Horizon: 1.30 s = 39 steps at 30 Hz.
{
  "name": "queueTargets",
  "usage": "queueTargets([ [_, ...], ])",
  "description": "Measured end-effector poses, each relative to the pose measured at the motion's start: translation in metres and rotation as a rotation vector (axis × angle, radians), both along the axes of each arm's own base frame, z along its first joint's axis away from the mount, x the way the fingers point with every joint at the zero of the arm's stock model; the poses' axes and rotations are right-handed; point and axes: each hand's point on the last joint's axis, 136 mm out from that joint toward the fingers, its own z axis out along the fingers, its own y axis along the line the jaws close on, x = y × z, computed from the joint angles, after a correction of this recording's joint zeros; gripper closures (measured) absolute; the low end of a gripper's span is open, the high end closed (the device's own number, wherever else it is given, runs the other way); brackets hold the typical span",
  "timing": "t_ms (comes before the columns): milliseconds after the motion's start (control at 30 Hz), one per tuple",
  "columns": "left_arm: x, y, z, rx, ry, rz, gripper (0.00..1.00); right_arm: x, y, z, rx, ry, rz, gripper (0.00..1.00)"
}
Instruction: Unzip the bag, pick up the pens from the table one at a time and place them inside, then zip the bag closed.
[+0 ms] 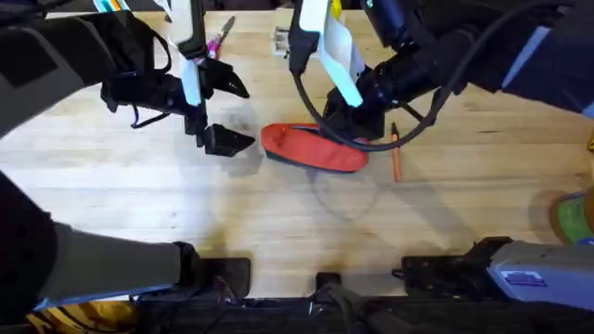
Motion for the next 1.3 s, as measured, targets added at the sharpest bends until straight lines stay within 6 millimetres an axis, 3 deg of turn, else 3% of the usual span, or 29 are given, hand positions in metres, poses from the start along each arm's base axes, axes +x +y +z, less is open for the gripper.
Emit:
queueTargets([
  [267,0.000,0.000,-0.001,0.004,-0.001,-0.001,0.007,0.003,0.005,0.000,0.024,0.008,-0.011,0.967],
  [900,0.000,0.001,-0.001,0.007,-0.001,-0.002,0.007,0.027,0.020,-0.067,-0.033,0.095,-0.009,0.966],
  [967,0.000,0.001,-0.001,0.007,-0.001,-0.002,0.008,0.027,0.020,-0.068,-0.034,0.095,-0.008,0.850],
  [1167,0.000,0.001,-0.001,0.007,-0.001,-0.002,0.007,0.026,0.019,-0.069,-0.038,0.099,-0.004,0.040],
  [1300,0.000,0.001,-0.001,0.007,-0.001,-0.001,0.007,0.025,0.019,-0.069,-0.039,0.100,-0.003,0.004],
])
